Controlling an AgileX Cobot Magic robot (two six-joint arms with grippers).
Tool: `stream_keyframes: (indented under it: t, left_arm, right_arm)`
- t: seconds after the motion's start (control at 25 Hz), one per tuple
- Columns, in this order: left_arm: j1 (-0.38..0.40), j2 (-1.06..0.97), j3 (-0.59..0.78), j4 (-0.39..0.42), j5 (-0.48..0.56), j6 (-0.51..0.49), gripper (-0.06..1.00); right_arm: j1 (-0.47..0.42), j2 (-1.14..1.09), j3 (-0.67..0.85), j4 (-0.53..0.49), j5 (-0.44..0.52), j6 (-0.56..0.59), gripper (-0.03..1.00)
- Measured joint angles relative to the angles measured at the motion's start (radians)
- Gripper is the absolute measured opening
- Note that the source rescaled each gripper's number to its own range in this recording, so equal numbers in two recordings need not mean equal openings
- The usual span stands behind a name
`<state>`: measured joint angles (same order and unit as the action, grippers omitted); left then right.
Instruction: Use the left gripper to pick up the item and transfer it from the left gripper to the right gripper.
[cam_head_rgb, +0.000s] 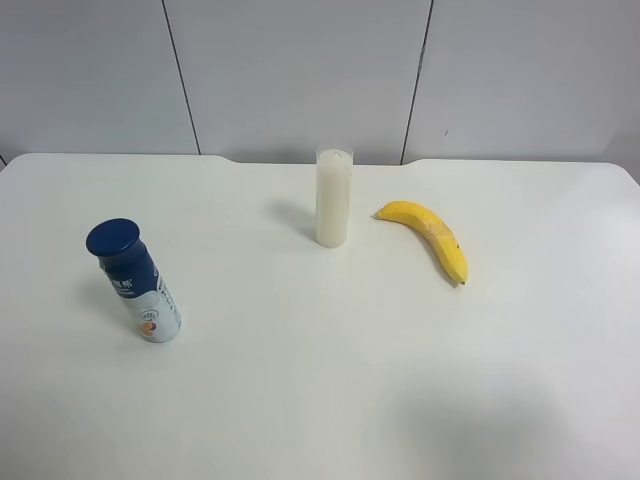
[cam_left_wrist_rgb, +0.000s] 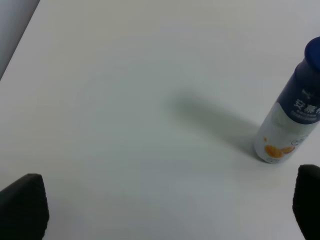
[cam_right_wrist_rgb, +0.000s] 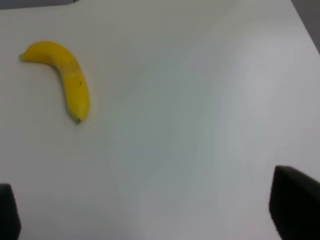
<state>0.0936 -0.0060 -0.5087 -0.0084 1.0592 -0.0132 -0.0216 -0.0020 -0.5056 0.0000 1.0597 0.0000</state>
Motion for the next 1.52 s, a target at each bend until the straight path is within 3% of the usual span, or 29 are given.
stream_keyframes:
  t: [1.24,1.52]
  left_arm:
    - [0.0,0.0,-0.001,0.0,0.0,0.0,1.0]
    - [0.0,0.164,-0.14,0.0,0.069,0.0,1.0]
  right_arm:
    - [0.0,0.0,0.0,0.0,0.0,0.0,1.0]
    - [0.0,0.0,0.0,0.0,0.0,0.0,1.0]
